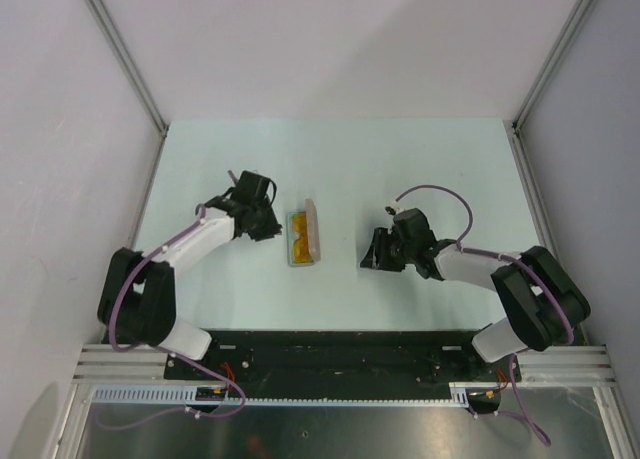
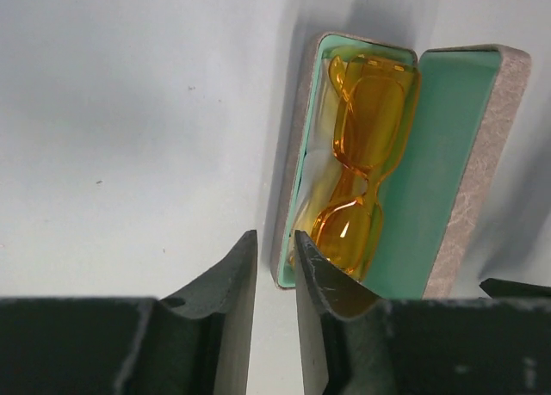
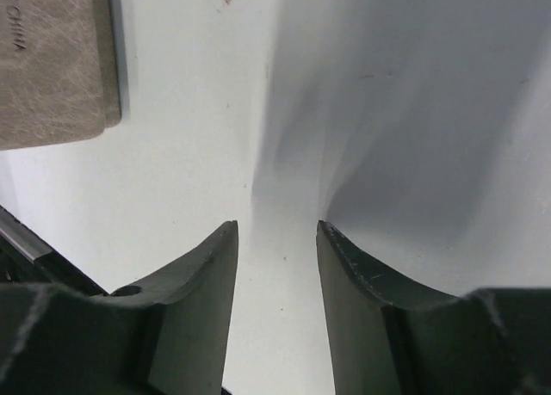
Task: Organize the sunglasses
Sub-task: Close the case with sunglasses at the center of the board.
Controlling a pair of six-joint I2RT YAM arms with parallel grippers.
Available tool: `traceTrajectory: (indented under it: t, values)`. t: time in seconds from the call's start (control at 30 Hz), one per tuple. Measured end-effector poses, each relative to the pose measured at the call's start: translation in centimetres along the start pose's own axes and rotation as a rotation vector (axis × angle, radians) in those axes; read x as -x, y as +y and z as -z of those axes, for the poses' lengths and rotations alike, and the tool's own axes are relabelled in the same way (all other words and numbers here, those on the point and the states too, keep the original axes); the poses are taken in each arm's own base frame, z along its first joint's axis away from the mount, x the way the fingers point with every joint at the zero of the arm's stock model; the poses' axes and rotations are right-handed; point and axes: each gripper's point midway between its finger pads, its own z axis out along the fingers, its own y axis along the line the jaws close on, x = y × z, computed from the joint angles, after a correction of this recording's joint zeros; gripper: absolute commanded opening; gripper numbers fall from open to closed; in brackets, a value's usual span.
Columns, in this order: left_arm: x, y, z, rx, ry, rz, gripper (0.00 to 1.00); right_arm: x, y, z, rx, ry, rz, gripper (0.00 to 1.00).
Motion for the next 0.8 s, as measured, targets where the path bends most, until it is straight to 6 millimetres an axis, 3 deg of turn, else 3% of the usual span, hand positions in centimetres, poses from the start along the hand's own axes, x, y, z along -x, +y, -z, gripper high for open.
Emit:
traceTrajectory:
  t: [0.13,0.17,0.37,0.43,0.53,0.6,0.7,0.8]
  values:
    - [-0.3,0.3,0.0,-0.069,-0.041,0.070,0.36,1.2,0.9,0.4,0.012,-0.042,0.021,0.69]
    - [-0.4,0.5,-0.2,-0.076,-0.044,0.083,0.43,1.6,1.3,0.5,0.022,-0.054,0.021,0.76]
    - [-0.6,1.4,-1.5,-0.112,-0.065,0.175,0.76,5.6,5.3,1.4,0.141,-0.154,0.071,0.86]
    - [-0.2,1.6,-1.7,-0.120,-0.081,0.195,0.78,7.5,7.4,1.8,0.195,-0.186,0.094,0.87]
    - [1.0,1.3,-1.7,-0.152,-0.115,0.219,0.74,10.2,10.2,2.0,0.277,-0.232,0.129,0.86]
    - [2.0,1.0,-1.7,-0.181,-0.139,0.231,0.64,11.3,11.4,1.6,0.314,-0.243,0.145,0.84]
    - [2.8,0.1,-2.2,-0.257,-0.149,0.259,0.51,12.1,12.2,0.3,0.339,-0.220,0.150,0.80]
    - [2.2,-0.1,-3.3,-0.320,-0.120,0.285,0.42,12.2,12.2,-1.6,0.348,-0.179,0.145,0.78]
